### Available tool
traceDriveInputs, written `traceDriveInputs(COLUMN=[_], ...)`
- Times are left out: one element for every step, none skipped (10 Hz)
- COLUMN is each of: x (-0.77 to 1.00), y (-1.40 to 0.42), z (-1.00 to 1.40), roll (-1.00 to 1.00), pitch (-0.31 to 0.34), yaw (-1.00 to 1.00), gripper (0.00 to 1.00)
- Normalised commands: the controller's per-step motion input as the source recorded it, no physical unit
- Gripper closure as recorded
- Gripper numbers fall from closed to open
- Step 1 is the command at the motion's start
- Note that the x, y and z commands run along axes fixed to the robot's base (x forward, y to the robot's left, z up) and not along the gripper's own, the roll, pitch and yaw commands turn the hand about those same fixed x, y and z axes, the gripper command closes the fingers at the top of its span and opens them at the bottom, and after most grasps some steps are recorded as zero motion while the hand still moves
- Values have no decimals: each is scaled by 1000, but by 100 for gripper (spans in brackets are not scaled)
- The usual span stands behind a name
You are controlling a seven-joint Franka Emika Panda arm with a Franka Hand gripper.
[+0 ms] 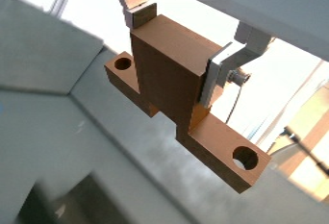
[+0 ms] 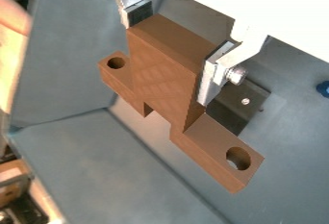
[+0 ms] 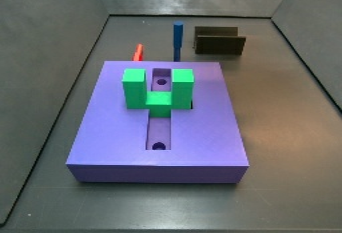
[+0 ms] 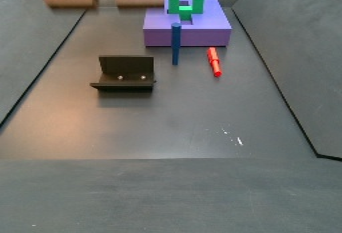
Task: Pick up the brown object. Move up. Place the brown object on the fixture. Regrasp the brown object. Move to above the board. Insert the brown object.
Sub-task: Move to above the board.
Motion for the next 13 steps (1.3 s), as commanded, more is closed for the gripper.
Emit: traceDriveInputs(x=[5,23,40,37,-1006,-1034,-1111,-1135,-1121,-1138,-442,-192,-93], y=[-20,-20,-17,-20,-1400,-1400,-1400,-1400,-1400,-1400,-492,-169,-73], z=[887,506,278,198,291,293,289,268,269,264,86,15,21], roll=[-8,3,8,3,-1000,-1000,-1000,-1000,-1000,-1000,-1000,-1000,-1000], pitch=[53,69,85,94,79,61,43,42,37,34,24,26,19], yaw=[-5,1,10,17,-5,1,11,19,20,24,27,27,23], gripper=[100,100,100,100,100,100,100,100,100,100,100,100,100])
